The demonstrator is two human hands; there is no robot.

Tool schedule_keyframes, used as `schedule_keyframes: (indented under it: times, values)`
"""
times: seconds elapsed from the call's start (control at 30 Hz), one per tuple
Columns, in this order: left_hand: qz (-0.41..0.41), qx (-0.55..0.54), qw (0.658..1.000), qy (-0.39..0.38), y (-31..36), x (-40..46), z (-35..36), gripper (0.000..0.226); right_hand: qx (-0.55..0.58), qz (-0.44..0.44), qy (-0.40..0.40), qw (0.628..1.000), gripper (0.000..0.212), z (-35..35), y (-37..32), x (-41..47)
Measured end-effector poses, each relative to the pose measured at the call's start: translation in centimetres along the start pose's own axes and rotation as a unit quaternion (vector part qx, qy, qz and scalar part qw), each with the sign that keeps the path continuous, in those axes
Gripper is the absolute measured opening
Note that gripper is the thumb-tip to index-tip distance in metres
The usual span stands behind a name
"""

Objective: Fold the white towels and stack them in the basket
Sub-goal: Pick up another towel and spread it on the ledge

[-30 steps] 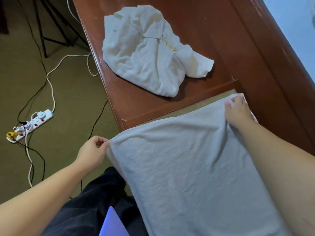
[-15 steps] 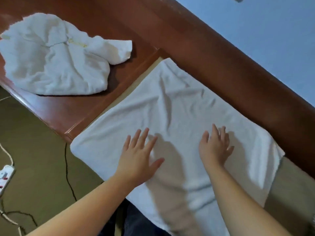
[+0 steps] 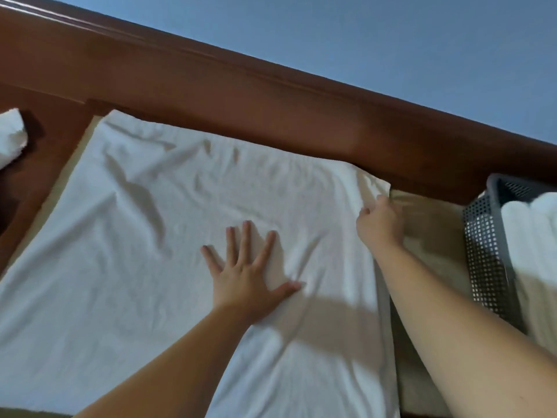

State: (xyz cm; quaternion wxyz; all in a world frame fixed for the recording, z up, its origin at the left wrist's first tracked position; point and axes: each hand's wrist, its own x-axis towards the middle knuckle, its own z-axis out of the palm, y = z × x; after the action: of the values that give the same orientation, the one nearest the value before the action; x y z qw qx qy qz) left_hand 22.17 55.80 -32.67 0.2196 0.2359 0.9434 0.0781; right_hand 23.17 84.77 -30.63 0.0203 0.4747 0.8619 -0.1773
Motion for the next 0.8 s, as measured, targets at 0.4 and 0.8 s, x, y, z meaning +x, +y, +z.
schedule_keyframes:
  times: [0.4, 0.8]
  values:
    - [-0.010, 0.022, 0.999, 0.028, 0.7, 0.1, 0.3, 0.112, 0.083, 0.023, 0.026, 0.996, 0.029, -0.7, 1.9, 6.9]
    - [-0.019, 0.022, 0.999, 0.021, 1.0, 0.1, 0.0, 0.110, 0.067, 0.082, -0.056, 0.993, 0.035, -2.5, 2.1, 7.6]
